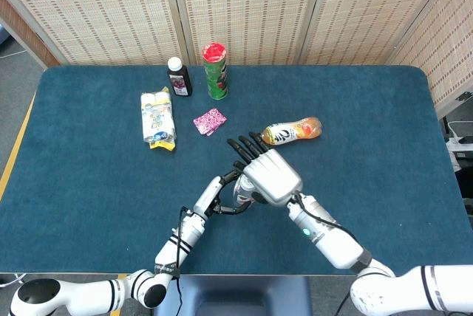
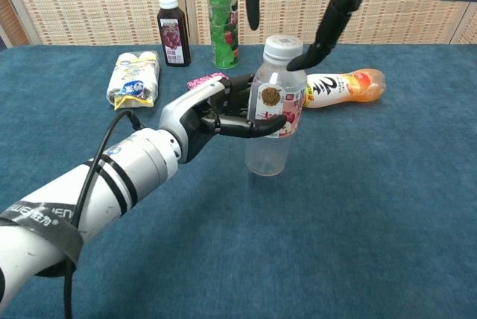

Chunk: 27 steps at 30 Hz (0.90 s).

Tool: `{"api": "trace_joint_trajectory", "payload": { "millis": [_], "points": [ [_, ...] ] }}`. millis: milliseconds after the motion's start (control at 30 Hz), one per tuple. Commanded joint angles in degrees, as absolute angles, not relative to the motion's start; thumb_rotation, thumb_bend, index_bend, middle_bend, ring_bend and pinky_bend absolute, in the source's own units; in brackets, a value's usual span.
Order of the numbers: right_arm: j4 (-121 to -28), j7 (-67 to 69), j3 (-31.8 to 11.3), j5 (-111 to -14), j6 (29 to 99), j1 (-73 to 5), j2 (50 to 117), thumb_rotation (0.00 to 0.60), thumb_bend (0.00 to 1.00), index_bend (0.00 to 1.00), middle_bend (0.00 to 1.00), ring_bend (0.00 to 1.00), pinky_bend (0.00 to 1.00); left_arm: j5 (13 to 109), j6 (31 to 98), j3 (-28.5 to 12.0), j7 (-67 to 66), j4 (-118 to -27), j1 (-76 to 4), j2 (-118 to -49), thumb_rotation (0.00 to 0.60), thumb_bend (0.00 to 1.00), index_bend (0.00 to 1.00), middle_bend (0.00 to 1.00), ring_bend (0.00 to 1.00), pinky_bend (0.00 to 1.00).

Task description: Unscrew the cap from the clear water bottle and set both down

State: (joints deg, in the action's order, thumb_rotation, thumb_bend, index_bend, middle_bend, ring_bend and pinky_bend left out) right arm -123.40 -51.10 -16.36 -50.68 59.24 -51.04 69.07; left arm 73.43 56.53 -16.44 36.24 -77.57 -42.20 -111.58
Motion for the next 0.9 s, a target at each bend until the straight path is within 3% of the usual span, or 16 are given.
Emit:
{"api": "trace_joint_trajectory", "payload": {
  "millis": [33,267,467,900],
  "points": [
    [-124.6,-55.7,-16.6,-46.2,62.6,-55.0,72.1,0.6,0.11,0.41,0.0,0.0,0.0,73.2,56.4,-16.7,35.5,-77.8,-42.2,-111.5,0.6,0.36,0.43,0.46,0.22,0.2],
    [-125.3,-58.2,-15.9,-42.2,65.9,-57.8,72.3,0.6,0.14,0.44,0.0,0.0,0.0,73.7,56.5,-16.6,34.9,-78.2,-42.0,-111.0,0.6,0.36,0.43,0.46,0.22,0.2],
    [-126.0,-57.6,-15.4,-38.8,65.8,-59.4,70.2,0.6,0.27,0.44,0.0,0.0,0.0,74.1,56.3,-16.3,34.8,-78.0,-41.9,-111.0,0.6,0.36,0.43,0.46,0.22,0.2],
    [-128.1,-55.5,-12.8,-36.6,65.5,-61.0,66.0,0.6,0.27,0.36,0.0,0.0,0.0,74.6,55.8,-16.6,35.6,-77.2,-42.0,-110.8,0.6,0.36,0.43,0.46,0.22,0.2]
  ]
}}
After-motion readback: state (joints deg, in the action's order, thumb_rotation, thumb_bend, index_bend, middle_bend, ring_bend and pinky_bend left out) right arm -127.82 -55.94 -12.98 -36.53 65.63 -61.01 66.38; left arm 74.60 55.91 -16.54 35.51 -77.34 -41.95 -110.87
